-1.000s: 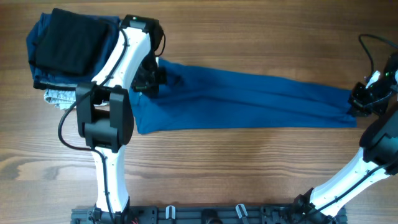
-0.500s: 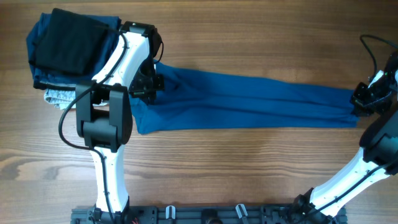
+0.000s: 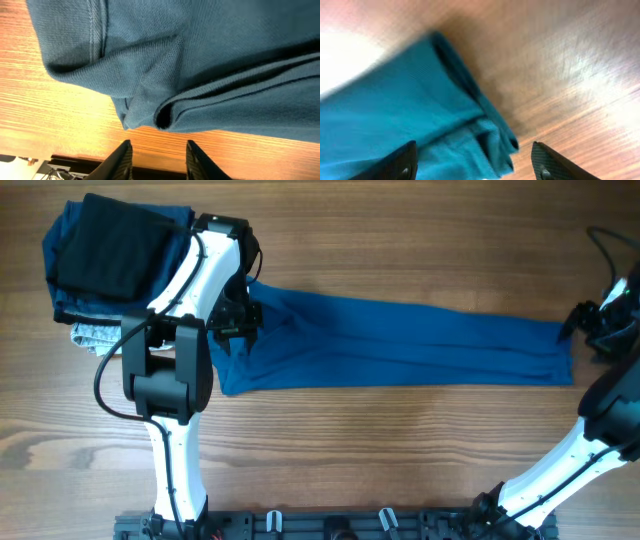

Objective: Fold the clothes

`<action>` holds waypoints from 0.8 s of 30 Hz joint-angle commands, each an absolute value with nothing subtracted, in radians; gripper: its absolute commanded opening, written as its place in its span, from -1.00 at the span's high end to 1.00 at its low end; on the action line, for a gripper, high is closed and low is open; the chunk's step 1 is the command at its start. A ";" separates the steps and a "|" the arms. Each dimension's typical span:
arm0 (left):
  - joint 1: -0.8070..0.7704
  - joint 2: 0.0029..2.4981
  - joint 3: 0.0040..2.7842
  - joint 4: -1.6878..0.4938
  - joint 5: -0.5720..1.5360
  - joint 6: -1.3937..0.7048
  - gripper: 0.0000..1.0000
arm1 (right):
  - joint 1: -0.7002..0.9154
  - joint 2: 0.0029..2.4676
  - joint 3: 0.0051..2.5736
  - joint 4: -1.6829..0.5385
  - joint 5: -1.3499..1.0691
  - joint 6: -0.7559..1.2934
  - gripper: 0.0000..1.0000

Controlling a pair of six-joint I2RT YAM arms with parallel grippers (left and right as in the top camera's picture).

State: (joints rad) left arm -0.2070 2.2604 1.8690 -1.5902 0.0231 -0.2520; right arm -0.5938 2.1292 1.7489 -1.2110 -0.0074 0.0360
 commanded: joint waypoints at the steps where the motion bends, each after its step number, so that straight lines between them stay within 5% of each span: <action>1: -0.201 2.221 1.979 -1.580 0.014 -0.243 0.29 | -0.593 2.098 1.852 -1.221 -0.203 -0.039 -0.43; 3: -0.208 2.221 2.020 -1.530 0.014 -0.243 0.33 | -0.590 2.098 1.853 -1.225 -0.211 -0.047 -0.09; 4: -0.212 2.221 2.024 -1.499 0.019 -0.243 0.42 | -0.586 2.100 1.847 -1.231 -0.211 -0.049 0.28; 6: -0.221 2.222 2.023 -1.438 0.048 -0.242 0.87 | -0.580 2.102 1.830 -1.240 -0.212 -0.048 0.90; 24: -0.302 2.275 1.871 -1.154 0.065 -0.217 0.82 | -0.471 2.104 1.452 -0.793 -0.154 -0.014 0.91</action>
State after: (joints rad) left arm -0.3168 2.2532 1.9175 -1.1763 0.1196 -0.2302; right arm -0.4717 2.1201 1.4918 -0.8471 -0.1818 -0.0277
